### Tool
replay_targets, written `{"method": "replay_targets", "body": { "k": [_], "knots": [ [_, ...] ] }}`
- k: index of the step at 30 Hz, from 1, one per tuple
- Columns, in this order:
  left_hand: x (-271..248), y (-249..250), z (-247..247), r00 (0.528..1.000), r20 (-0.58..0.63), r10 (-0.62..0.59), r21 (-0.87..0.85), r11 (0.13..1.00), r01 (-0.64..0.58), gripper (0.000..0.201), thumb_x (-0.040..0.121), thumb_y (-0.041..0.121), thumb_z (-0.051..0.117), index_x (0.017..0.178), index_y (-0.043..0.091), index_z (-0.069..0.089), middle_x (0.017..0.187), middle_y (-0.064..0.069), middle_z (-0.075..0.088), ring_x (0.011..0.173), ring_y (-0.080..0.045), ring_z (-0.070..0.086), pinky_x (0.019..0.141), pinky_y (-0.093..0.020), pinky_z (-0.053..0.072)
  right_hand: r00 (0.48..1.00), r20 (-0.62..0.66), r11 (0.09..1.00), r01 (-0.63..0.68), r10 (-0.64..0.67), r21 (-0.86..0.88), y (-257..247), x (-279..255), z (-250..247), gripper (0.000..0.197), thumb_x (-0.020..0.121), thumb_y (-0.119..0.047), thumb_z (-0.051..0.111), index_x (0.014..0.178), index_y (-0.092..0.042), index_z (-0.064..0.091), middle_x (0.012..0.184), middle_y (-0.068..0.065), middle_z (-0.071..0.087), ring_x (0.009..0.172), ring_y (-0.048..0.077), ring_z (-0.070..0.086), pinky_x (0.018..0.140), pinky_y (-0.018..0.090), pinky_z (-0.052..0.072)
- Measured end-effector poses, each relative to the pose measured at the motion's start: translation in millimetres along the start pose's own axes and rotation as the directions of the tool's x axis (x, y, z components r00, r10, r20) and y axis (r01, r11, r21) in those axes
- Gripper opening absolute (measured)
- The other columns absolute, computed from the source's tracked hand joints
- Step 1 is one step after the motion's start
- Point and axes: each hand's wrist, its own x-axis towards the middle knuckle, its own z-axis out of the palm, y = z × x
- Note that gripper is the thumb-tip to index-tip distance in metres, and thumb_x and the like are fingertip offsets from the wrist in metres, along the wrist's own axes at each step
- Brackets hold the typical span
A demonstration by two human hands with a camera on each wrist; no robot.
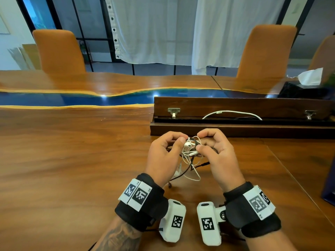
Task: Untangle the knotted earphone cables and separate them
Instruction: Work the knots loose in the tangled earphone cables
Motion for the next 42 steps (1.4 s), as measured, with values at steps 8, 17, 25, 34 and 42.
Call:
{"method": "replay_targets", "body": {
  "k": [8, 17, 25, 34, 42],
  "knots": [
    [0, -2, -1, 0.993, 0.004, 0.120, 0.058, 0.991, -0.120, 0.011, 0.093, 0.019, 0.070, 0.101, 0.023, 0.076, 0.104, 0.011, 0.070, 0.104, -0.006, 0.064, 0.088, -0.020, 0.052, 1.000, 0.030, 0.999, 0.011, -0.010, -0.039, 1, -1, 2, 0.024, 0.098, -0.002, 0.059, 0.109, -0.023, 0.061, 0.087, -0.008, 0.073, 0.085, 0.009, 0.069, 0.071, 0.021, 0.056],
    [0, -6, -1, 0.989, -0.049, 0.143, 0.090, 0.986, -0.138, 0.008, 0.096, 0.022, 0.066, 0.096, 0.021, 0.075, 0.091, 0.009, 0.068, 0.089, -0.011, 0.064, 0.072, -0.024, 0.053, 0.989, 0.149, 0.981, 0.022, 0.007, -0.192, 3, -2, 1, 0.036, 0.097, -0.008, 0.060, 0.114, -0.038, 0.068, 0.101, -0.021, 0.069, 0.098, 0.002, 0.063, 0.079, 0.018, 0.053],
    [7, 4, -13, 0.960, -0.264, 0.094, -0.222, 0.963, -0.155, 0.013, 0.103, 0.013, 0.052, 0.105, 0.003, 0.061, 0.074, -0.007, 0.068, 0.072, -0.020, 0.067, 0.067, -0.030, 0.057, 0.984, 0.072, 0.943, -0.132, 0.161, -0.307, 16, 2, -5, 0.023, 0.090, -0.005, 0.063, 0.095, -0.027, 0.068, 0.096, -0.005, 0.068, 0.090, 0.015, 0.065, 0.078, 0.033, 0.057],
    [3, -1, -1, 0.983, -0.134, -0.124, -0.192, 0.977, 0.097, 0.060, 0.093, 0.013, 0.068, 0.143, 0.026, 0.036, 0.107, 0.001, 0.071, 0.098, -0.011, 0.069, 0.088, -0.032, 0.056, 0.992, -0.009, 0.987, -0.124, 0.124, -0.100, 10, 6, -7, 0.030, 0.095, 0.004, 0.058, 0.104, -0.022, 0.070, 0.099, 0.000, 0.074, 0.080, 0.004, 0.068, 0.063, 0.017, 0.053],
    [-2, -1, 2, 0.992, 0.049, -0.118, 0.134, 0.985, 0.110, 0.017, 0.092, 0.022, 0.071, 0.103, 0.033, 0.065, 0.100, 0.017, 0.068, 0.098, 0.005, 0.060, 0.080, -0.014, 0.049, 0.999, 0.033, 0.999, -0.039, 0.039, -0.008, -2, 2, -7, 0.043, 0.095, 0.010, 0.052, 0.110, -0.024, 0.073, 0.104, -0.012, 0.076, 0.099, 0.004, 0.069, 0.076, 0.017, 0.055]
  ]
}}
